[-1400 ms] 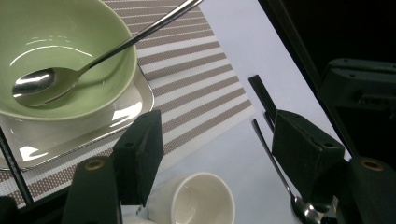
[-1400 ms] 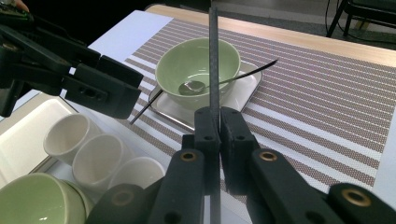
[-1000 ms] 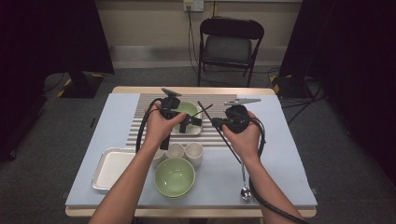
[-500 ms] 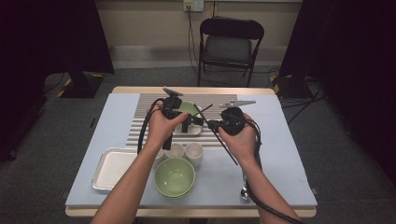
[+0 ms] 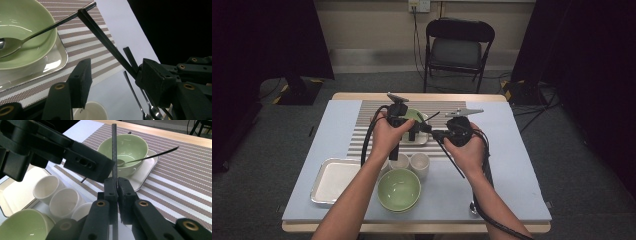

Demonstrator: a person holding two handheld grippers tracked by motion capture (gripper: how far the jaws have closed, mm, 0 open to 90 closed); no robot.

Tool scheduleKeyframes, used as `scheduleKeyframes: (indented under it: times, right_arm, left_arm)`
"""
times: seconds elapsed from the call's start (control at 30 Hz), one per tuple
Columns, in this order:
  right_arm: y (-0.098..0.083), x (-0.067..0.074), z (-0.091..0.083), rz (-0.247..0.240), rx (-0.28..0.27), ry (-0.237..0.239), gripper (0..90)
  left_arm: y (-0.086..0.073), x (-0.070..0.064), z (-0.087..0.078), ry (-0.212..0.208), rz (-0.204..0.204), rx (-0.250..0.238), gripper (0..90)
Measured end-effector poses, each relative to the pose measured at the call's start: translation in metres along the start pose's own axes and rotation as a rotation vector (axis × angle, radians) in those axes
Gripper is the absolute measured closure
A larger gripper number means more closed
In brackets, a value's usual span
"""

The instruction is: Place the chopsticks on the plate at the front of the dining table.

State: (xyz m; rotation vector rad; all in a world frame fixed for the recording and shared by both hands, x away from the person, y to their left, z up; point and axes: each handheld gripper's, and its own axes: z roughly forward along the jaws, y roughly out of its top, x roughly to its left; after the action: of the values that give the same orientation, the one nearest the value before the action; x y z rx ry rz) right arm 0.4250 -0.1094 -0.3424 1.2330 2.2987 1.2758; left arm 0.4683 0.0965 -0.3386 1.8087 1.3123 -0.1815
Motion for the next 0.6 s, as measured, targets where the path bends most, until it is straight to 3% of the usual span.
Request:
scheduleKeyframes:
  times: [0.37,0.6]
  right_arm:
    - [-0.0008,0.0026,0.0014,-0.005,-0.001,0.014,86.3]
    - [0.0015,0.0089,0.0023,-0.018,-0.006,0.021,86.3]
  left_arm:
    - [0.0018,-0.0027,0.0031,-0.007,-0.05,-0.034,45.4]
    - [0.002,-0.0056,0.0035,-0.004,-0.088,-0.055,60.6]
